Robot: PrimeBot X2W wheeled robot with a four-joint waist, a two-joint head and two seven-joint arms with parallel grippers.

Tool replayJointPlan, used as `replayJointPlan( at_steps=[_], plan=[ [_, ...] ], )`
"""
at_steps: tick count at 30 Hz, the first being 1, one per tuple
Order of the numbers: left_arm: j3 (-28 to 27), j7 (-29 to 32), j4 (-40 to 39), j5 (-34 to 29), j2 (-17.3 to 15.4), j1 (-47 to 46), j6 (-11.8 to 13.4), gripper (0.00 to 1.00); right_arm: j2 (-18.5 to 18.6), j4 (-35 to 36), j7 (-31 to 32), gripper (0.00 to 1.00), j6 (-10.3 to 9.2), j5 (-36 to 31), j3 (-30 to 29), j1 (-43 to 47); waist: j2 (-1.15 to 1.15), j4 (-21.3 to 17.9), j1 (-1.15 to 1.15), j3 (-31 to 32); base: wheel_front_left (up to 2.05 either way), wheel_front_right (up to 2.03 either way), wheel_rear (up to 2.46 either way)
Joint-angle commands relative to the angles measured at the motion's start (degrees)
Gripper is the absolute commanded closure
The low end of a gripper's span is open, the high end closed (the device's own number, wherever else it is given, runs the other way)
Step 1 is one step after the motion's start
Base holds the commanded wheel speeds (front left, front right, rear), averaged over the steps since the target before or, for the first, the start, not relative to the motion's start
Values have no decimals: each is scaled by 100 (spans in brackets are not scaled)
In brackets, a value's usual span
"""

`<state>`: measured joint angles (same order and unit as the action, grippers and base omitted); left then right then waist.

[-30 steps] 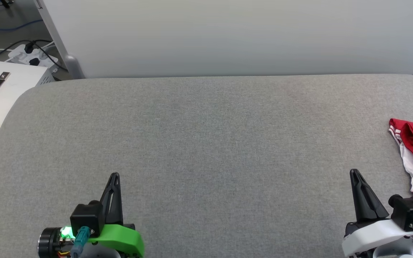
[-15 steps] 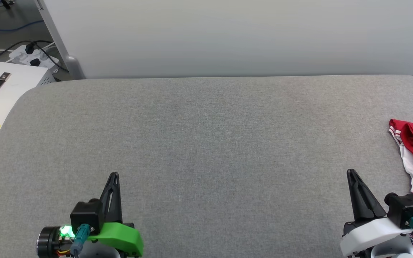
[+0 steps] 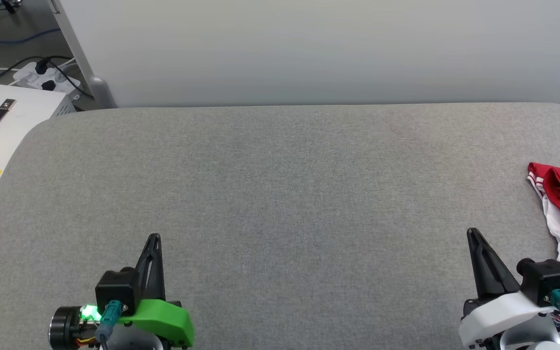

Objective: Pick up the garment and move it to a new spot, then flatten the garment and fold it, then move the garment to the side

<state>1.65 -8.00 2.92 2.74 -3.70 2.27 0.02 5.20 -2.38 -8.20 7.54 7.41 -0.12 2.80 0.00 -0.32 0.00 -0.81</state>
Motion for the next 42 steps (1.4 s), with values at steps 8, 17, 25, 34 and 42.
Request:
replayJointPlan(
  at_steps=[8,17,25,34,42],
  plan=[
    [-34,113,-59,-80,30,-107,-1,100,-49,66,126,100,-3,-150,2,-121,0,4,0,10,0,0,0],
    [-54,217,-94,-109,38,-125,-1,100,-76,92,232,100,-3,-240,4,-145,0,8,0,21,0,0,0],
    [-71,309,-125,-135,45,-141,-1,100,-101,115,324,100,-4,-319,5,-166,0,12,0,30,0,0,0],
    [-91,411,-160,-164,52,-159,-1,100,-128,140,427,100,-4,-406,6,-190,0,16,0,40,0,0,0],
    [-109,505,-192,-191,59,-175,-1,100,-153,164,522,100,-4,-487,8,-212,0,20,0,50,0,0,0]
  ],
)
